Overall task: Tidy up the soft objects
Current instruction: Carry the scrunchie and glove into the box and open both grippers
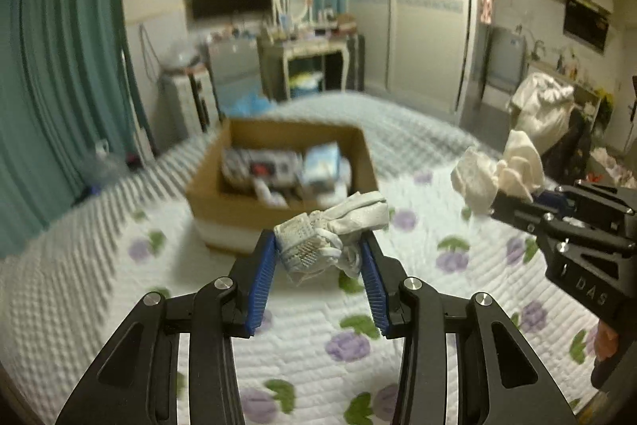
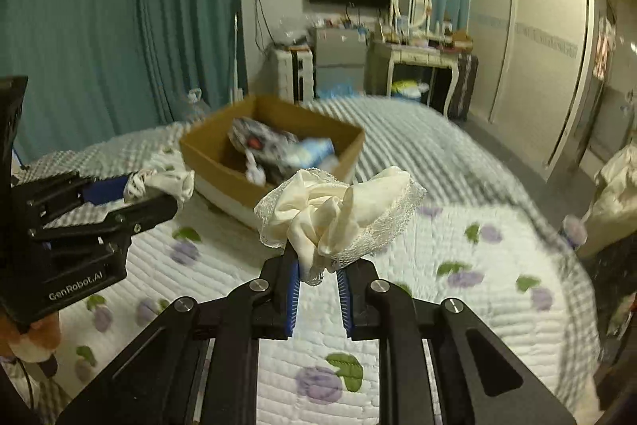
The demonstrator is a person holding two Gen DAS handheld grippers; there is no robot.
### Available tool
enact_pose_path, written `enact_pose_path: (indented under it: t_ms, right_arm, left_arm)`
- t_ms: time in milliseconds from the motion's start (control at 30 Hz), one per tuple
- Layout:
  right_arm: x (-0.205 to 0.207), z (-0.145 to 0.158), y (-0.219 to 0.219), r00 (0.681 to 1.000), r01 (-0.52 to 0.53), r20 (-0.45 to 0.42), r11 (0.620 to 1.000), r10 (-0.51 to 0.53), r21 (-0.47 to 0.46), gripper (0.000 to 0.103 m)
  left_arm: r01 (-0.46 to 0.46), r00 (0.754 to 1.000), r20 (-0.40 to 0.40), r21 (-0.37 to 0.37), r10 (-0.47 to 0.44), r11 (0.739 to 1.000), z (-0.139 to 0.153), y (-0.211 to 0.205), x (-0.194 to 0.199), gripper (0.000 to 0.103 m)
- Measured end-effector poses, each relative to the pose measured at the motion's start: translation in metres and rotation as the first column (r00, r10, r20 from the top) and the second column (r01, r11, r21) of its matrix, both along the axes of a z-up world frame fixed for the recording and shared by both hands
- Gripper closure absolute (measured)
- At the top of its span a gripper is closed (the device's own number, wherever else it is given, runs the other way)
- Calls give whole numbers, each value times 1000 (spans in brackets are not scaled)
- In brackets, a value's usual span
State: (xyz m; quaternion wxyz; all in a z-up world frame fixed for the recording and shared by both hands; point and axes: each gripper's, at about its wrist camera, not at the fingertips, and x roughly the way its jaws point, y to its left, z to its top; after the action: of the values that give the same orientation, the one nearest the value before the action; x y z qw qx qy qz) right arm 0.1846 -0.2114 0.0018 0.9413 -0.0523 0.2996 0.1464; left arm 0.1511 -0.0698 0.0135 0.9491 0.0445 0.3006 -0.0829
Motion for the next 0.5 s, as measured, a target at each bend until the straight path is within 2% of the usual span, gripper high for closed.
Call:
enact_pose_path:
  t_ms: [167,233,333,500]
  right_arm:
    - [1,51,21,998,-18,63,1000,18,-2,87]
    - [7,64,28,996,-27,83,1000,27,-6,87]
    - [24,78,43,993,-46,106,999,47,-10,87]
    - [74,81,67,991,-54,119,999,55,-9,87]
  left_arm:
    - [-16,997,75,3,16,1000,43,11,12,62]
    - [-29,995,94,13,27,1000,50,15,21,62]
    - [-34,993,110,16,32,999,54,23,46,62]
    - [-61,994,97,18,59,998,40,33,102,62]
